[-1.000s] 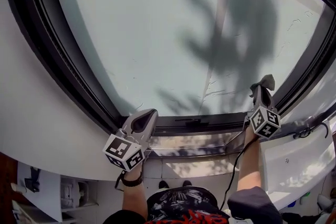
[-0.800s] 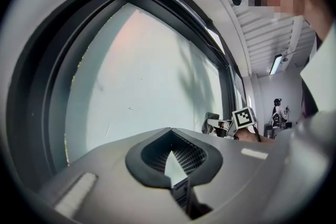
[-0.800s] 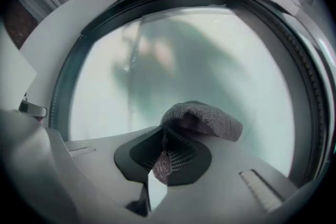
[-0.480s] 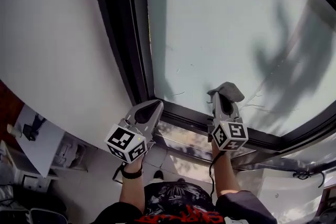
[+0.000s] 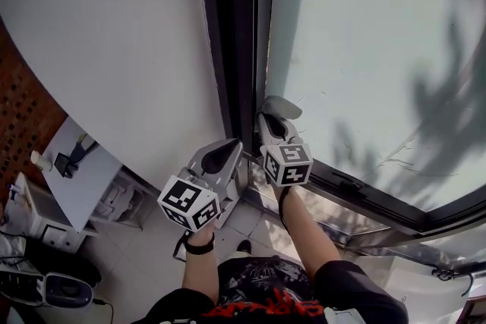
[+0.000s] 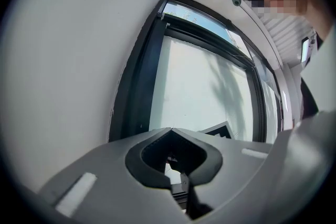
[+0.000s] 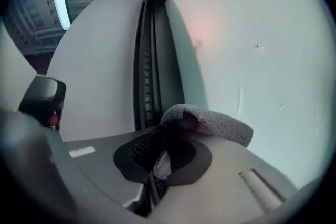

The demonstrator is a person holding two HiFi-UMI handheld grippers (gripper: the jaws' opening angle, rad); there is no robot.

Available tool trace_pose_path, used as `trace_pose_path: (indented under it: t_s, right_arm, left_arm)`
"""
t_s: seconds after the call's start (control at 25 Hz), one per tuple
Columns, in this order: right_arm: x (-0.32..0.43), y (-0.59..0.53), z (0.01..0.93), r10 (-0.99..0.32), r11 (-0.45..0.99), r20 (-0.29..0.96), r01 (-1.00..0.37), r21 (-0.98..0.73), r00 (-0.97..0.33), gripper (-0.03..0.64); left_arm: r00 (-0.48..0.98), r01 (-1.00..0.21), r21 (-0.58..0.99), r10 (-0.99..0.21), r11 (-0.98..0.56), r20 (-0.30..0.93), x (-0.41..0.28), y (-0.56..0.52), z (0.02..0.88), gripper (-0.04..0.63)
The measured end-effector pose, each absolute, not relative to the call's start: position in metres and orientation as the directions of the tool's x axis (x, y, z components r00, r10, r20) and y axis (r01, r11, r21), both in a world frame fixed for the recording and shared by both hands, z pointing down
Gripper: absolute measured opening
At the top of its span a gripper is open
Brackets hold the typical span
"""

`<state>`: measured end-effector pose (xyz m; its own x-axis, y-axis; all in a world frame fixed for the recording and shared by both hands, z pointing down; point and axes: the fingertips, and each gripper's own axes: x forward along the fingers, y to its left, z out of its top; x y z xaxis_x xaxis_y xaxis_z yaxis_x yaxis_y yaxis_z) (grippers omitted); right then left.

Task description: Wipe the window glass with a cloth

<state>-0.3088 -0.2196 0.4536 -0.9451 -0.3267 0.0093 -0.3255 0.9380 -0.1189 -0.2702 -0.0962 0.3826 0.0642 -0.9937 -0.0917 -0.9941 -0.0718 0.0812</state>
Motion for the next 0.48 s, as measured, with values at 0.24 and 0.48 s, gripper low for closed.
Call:
trace_pose_path:
  t_s: [0.24, 0.48]
  right_arm:
    - [-0.314, -0.223, 0.466, -0.328, 0.933, 0.046, -0.331, -0.139, -0.944, 0.017]
    - [-0.258, -0.244, 0.476, -0.416, 0.894, 0.044, -0.417, -0.167, -0.908, 0.017]
  left_arm:
    - [0.059, -0.994, 0.090, -0.995, -0.066, -0.078, -0.276, -0.091, 0.387, -0.006]
    - [0.132, -0.987, 0.085, -0.989, -0.138, -0.072, -0.260, -0.110, 0.387, -0.006]
